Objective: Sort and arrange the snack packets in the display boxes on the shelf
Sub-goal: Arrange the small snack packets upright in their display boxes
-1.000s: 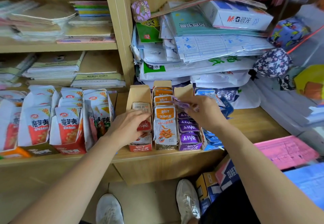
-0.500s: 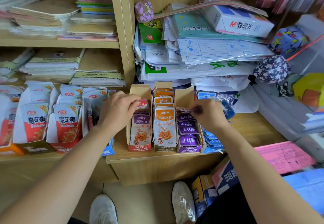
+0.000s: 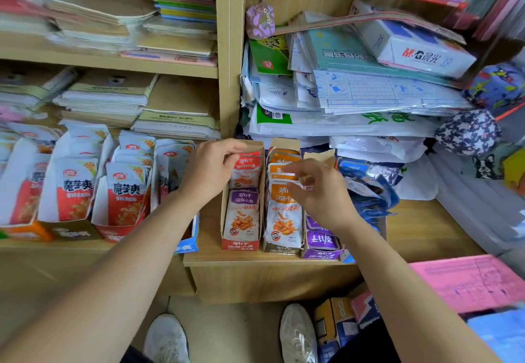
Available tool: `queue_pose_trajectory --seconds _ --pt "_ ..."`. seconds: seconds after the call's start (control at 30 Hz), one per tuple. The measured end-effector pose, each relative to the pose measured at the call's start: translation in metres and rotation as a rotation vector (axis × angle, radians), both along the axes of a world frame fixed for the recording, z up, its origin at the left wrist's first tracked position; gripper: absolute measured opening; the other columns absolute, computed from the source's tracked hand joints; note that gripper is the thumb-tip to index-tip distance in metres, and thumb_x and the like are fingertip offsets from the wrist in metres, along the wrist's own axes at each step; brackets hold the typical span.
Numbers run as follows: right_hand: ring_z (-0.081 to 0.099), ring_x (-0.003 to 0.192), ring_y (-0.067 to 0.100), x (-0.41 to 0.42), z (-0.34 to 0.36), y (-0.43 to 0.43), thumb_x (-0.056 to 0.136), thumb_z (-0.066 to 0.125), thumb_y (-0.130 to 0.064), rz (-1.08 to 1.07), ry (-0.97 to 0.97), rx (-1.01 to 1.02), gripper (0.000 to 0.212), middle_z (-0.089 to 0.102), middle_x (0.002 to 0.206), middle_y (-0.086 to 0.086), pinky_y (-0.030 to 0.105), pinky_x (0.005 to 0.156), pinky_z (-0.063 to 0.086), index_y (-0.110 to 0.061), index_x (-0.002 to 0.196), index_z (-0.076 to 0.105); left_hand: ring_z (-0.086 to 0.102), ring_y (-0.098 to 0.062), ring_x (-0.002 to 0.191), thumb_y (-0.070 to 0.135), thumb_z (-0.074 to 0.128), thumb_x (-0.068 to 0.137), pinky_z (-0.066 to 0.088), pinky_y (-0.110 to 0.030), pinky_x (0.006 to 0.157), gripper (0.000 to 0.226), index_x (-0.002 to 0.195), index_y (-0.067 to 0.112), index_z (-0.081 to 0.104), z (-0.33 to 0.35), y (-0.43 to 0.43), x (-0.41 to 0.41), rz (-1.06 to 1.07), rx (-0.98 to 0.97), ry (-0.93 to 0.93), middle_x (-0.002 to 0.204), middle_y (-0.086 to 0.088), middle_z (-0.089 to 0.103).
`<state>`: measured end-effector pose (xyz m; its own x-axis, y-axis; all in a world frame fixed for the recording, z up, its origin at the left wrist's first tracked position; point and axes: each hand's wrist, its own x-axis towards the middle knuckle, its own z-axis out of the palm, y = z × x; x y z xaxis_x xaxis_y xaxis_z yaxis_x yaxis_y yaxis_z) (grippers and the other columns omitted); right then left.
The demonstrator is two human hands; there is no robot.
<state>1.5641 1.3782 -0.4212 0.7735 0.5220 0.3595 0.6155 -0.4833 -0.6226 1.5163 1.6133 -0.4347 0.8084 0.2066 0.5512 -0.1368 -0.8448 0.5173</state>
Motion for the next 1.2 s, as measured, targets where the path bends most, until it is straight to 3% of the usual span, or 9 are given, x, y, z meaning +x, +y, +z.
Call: queue_pose_trajectory --seconds 0.07,0.3,0.57,0.7,0.83,0.93,1.03,1.1,1.2 --pt "0.059 0.088 0.002 0.004 -0.002 0.016 0.087 0.073 -0.014 0.010 0.050 0.015 0.028 0.069 0.112 -0.005 0.020 0.079 0.053 -0.021 0.115 0.072 0.068 -0.005 0.091 0.004 0.068 0.091 0.058 -0.031 0.086 0.030 0.117 0.016 0.073 -0.001 0.002 0.004 -0.012 -0.028 0.005 0.103 0.002 0.076" --pt "0.061 0.094 0.014 0.026 -0.013 0.064 0.086 0.073 -0.015 0.014 0.070 -0.014 0.044 0.065 0.118 -0.001 0.033 0.083 0.055 -0.026 0.128 0.064 0.059 -0.001 0.090 -0.004 0.074 0.083 0.049 -0.003 0.076 0.034 0.112 0.012 0.070 -0.005 0.008 0.007 -0.026 -0.114 -0.012 0.107 0.007 0.065" --pt "0.065 0.076 0.016 0.044 -0.024 0.080 0.085 0.074 -0.011 -0.068 -0.027 0.010 0.007 0.072 0.085 -0.002 0.040 0.076 0.056 -0.018 0.087 0.076 0.056 -0.012 0.080 0.007 0.081 0.078 0.052 -0.036 0.071 0.016 0.080 0.018 0.069 -0.018 0.024 0.005 0.010 0.101 -0.021 0.081 0.009 0.057" --pt "0.065 0.076 0.017 0.051 -0.025 0.079 0.085 0.073 -0.008 -0.103 -0.067 0.020 0.006 0.070 0.087 0.001 0.040 0.073 0.056 -0.014 0.086 0.074 0.053 -0.008 0.084 0.017 0.082 0.080 0.048 -0.029 0.074 0.015 0.092 0.024 0.076 -0.019 0.016 -0.011 -0.141 0.177 0.169 0.084 0.014 0.063" --pt "0.063 0.072 0.011 0.052 -0.028 0.075 0.086 0.071 -0.009 -0.114 -0.036 0.018 0.010 0.068 0.079 -0.006 0.037 0.074 0.057 -0.016 0.090 0.076 0.040 -0.013 0.099 0.049 0.074 0.081 0.030 -0.034 0.083 0.037 0.114 0.033 0.073 -0.026 0.002 -0.016 -0.162 0.567 0.346 0.104 0.016 0.067" --pt "0.065 0.076 0.012 0.050 -0.027 0.068 0.086 0.071 -0.011 -0.076 -0.010 0.009 0.021 0.071 0.083 -0.005 0.036 0.078 0.057 -0.019 0.104 0.076 0.033 -0.015 0.108 0.063 0.068 0.076 0.023 -0.039 0.092 0.052 0.117 0.031 0.069 -0.028 -0.005 -0.006 -0.157 0.692 0.451 0.111 0.018 0.062" --pt "0.063 0.103 0.018 0.049 -0.026 0.058 0.082 0.079 -0.025 0.040 0.073 -0.131 0.053 0.070 0.112 0.001 0.034 0.095 0.051 -0.023 0.132 0.063 0.031 -0.018 0.123 0.076 0.068 0.066 0.019 -0.044 0.097 0.072 0.122 0.031 0.066 -0.028 -0.002 0.001 -0.120 0.726 0.506 0.125 0.017 0.059" --pt "0.046 0.130 0.026 0.049 -0.030 0.050 0.078 0.081 -0.040 0.107 0.067 -0.265 0.081 0.056 0.140 0.004 0.036 0.110 0.037 -0.026 0.148 0.045 0.030 -0.018 0.128 0.083 0.067 0.060 0.018 -0.047 0.098 0.082 0.123 0.031 0.063 -0.028 0.001 0.004 -0.119 0.720 0.547 0.129 0.017 0.058" --pt "0.025 0.140 0.029 0.047 -0.033 0.042 0.074 0.082 -0.046 0.155 0.054 -0.353 0.100 0.043 0.152 0.002 0.043 0.116 0.027 -0.031 0.157 0.026 0.031 -0.018 0.129 0.089 0.063 0.055 0.025 -0.049 0.100 0.091 0.126 0.033 0.058 -0.024 0.001 0.010 -0.144 0.735 0.669 0.132 0.015 0.058"
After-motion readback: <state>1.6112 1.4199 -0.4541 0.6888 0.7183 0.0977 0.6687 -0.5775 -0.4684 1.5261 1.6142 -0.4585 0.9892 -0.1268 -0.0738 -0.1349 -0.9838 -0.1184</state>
